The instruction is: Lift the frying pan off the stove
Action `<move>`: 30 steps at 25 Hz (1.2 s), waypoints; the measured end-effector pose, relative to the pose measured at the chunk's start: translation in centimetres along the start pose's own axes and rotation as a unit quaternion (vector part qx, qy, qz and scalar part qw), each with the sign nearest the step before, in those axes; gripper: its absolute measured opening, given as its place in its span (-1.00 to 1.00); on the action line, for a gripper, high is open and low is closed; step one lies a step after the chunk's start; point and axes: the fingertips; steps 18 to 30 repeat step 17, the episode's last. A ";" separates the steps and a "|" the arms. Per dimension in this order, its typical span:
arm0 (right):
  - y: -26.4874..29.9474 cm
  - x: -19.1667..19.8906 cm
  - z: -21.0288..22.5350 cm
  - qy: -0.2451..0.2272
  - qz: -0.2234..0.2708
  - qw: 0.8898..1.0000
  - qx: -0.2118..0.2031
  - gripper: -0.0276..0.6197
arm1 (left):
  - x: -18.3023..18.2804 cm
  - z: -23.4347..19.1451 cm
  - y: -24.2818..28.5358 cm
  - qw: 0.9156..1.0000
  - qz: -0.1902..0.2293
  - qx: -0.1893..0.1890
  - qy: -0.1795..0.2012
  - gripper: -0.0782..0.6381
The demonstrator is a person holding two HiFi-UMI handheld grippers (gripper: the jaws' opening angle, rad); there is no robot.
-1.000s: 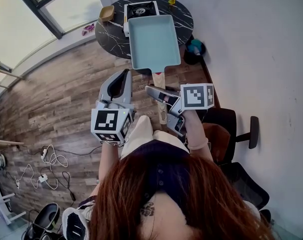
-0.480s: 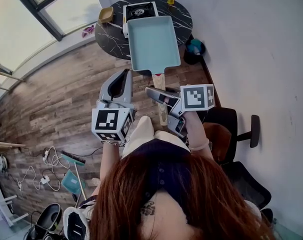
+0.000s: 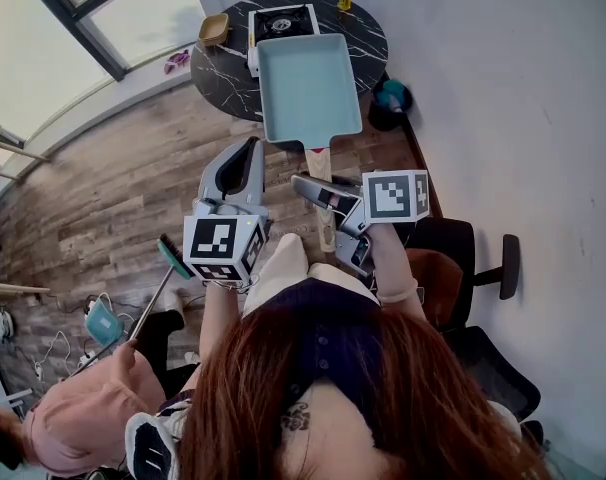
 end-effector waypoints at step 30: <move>0.4 -0.5 -0.1 -0.002 -0.008 1.000 -0.007 -0.51 | -0.2 -0.3 0.5 1.000 -0.001 -0.006 0.002 -0.75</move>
Point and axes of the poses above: the fingertips, and each gripper's own axes: y forward along the fingers, z to its right, x out of its underside, and after that the axes turned 11 degrees about -x, right-handed
